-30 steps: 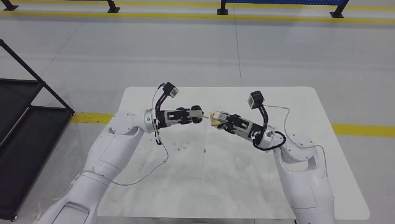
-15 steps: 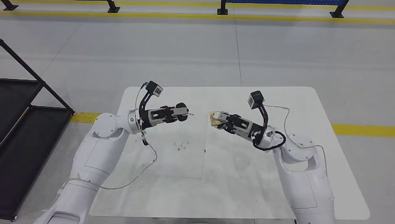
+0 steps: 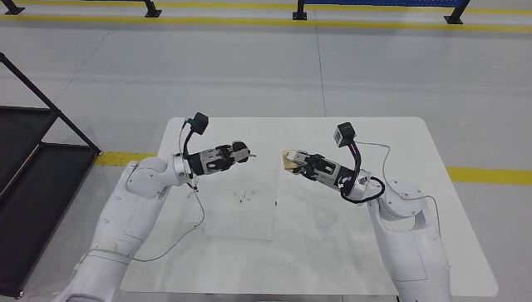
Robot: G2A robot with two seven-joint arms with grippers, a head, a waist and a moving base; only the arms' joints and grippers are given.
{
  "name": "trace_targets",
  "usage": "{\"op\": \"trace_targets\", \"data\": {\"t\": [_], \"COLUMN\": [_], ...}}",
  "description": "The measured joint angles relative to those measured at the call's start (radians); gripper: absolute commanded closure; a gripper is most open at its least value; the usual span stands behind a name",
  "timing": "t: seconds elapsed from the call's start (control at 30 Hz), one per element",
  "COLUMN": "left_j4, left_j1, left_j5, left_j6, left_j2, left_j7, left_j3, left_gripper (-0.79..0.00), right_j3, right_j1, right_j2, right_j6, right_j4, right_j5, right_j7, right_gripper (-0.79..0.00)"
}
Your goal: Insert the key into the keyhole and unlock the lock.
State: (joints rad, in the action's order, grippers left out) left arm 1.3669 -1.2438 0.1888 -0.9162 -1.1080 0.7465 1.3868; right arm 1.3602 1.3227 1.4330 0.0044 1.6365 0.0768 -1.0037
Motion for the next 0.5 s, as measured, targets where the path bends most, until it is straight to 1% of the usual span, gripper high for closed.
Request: {"op": "trace_targets", "data": {"t": [0.07, 0.1, 0.17, 0.2, 0.27, 0.3, 0.37, 0.4, 0.47, 0.5], "left_j4": [0.024, 0.050, 0.109, 0.139, 0.160, 0.164, 0.157, 0.148, 0.124, 0.104], "left_j1": [-0.008, -0.014, -0.033, -0.051, -0.069, -0.072, -0.074, -0.073, -0.068, -0.062], "left_j5": [0.156, 0.280, 0.491, 0.623, 0.802, 0.926, 1.097, 1.202, 1.346, 1.427], "left_j6": [-0.069, -0.094, -0.099, -0.098, -0.096, -0.094, -0.073, -0.042, 0.016, 0.057], "left_j2": [-0.005, -0.008, -0.011, -0.013, -0.013, -0.012, -0.011, -0.010, -0.008, -0.007], "left_j7": [-0.124, -0.210, -0.349, -0.453, -0.610, -0.705, -0.852, -0.955, -1.111, -1.206], "left_j3": [0.021, 0.037, 0.047, 0.041, 0.031, 0.027, 0.017, 0.006, -0.019, -0.032], "left_gripper": [0.000, 0.000, 0.000, 0.000, 0.000, 0.000, 0.000, 0.000, 0.000, 0.000], "right_j3": [0.000, 0.000, 0.000, 0.000, 0.000, 0.000, 0.000, 0.000, 0.000, 0.000], "right_j1": [0.000, 0.000, 0.000, 0.000, 0.000, 0.000, 0.000, 0.000, 0.000, 0.000], "right_j2": [0.000, 0.000, 0.000, 0.000, 0.000, 0.000, 0.000, 0.000, 0.000, 0.000], "right_j6": [0.000, 0.000, 0.000, 0.000, 0.000, 0.000, 0.000, 0.000, 0.000, 0.000], "right_j4": [0.000, 0.000, 0.000, 0.000, 0.000, 0.000, 0.000, 0.000, 0.000, 0.000], "right_j5": [0.000, 0.000, 0.000, 0.000, 0.000, 0.000, 0.000, 0.000, 0.000, 0.000], "right_j7": [0.000, 0.000, 0.000, 0.000, 0.000, 0.000, 0.000, 0.000, 0.000, 0.000], "right_gripper": [0.000, 0.000, 0.000, 0.000, 0.000, 0.000, 0.000, 0.000, 0.000, 0.000]}}
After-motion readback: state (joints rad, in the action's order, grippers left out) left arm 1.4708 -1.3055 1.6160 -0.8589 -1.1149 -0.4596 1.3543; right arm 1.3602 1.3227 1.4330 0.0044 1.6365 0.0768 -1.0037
